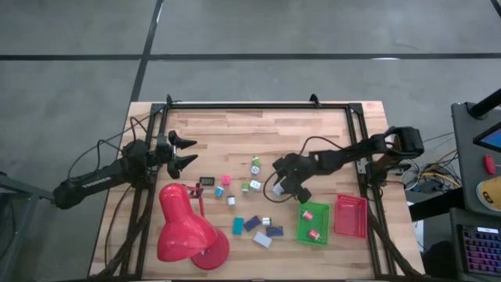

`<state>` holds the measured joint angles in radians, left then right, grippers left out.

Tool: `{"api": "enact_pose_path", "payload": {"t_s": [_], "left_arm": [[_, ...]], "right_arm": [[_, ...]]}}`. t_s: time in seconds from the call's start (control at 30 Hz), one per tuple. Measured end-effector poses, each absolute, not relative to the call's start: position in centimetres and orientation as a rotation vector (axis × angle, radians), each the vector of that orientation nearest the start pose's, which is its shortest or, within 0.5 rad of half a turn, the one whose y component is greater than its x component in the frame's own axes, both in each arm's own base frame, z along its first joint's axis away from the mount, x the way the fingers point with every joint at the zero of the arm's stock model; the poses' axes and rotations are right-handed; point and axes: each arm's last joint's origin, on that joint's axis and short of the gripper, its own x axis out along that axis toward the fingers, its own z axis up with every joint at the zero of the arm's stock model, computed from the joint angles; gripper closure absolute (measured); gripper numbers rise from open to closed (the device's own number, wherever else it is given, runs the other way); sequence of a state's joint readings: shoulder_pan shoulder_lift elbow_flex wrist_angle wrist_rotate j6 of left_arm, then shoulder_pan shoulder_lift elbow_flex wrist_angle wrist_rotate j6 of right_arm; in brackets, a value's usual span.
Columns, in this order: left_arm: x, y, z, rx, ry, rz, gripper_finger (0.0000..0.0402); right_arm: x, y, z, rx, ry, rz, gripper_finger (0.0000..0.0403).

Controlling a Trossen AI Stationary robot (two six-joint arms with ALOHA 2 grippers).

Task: Pick & Place Office items
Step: Put the right white charger adapter into the green basket

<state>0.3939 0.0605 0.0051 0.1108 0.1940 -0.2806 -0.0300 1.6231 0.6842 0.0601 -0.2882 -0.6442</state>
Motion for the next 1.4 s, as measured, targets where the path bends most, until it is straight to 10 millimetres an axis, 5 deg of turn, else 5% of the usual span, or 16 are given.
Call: {"api": "enact_pose_path", "payload": {"t_s": [0.67, 1.4], "left_arm": [[9.5, 3.3, 17.1, -0.264, -0.08, 0.191, 0.0082], [9.5, 3.3, 17.1, -0.264, -0.08, 0.191, 0.0082]], "right_arm": [[28.9, -1.4, 11.2, -0.317, 0.813, 0.524, 0.0205], [29.2, -1.4, 11.5, -0.318, 0.802, 0.519, 0.0307]]}}
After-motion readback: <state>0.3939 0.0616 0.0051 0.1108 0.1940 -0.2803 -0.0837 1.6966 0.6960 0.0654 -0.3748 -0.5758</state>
